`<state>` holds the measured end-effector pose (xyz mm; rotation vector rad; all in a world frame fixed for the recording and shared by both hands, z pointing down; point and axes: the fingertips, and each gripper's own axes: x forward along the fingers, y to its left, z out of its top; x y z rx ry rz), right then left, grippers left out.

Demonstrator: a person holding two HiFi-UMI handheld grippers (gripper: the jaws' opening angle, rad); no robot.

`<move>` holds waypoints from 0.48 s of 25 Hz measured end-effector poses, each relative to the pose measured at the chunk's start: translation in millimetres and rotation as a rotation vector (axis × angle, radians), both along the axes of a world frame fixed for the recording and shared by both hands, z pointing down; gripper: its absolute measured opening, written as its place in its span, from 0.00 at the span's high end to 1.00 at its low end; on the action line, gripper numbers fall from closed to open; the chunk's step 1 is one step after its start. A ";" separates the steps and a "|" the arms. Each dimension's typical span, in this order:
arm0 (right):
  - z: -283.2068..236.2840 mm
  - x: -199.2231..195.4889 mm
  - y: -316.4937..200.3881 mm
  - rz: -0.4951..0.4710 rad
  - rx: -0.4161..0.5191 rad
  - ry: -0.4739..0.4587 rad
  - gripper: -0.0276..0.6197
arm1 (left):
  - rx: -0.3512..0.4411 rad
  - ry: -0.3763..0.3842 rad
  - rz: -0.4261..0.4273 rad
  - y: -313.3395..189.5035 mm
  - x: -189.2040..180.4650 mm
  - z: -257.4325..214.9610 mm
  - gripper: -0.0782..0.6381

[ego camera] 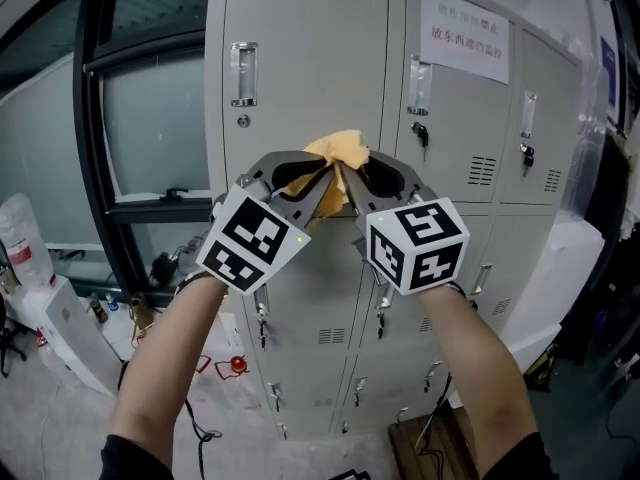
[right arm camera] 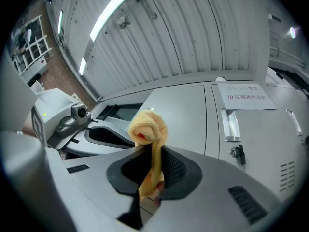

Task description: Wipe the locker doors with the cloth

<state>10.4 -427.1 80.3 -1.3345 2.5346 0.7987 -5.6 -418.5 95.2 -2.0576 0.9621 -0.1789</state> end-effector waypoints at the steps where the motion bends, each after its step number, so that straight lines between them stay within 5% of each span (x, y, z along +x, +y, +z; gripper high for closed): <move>1: 5.0 -5.0 6.8 -0.017 0.009 -0.013 0.85 | 0.006 0.010 0.010 7.2 -6.1 4.5 0.84; 12: 94.8 -9.5 35.7 -0.056 -0.076 -0.159 0.85 | 0.008 0.113 0.058 54.1 -54.7 91.3 0.84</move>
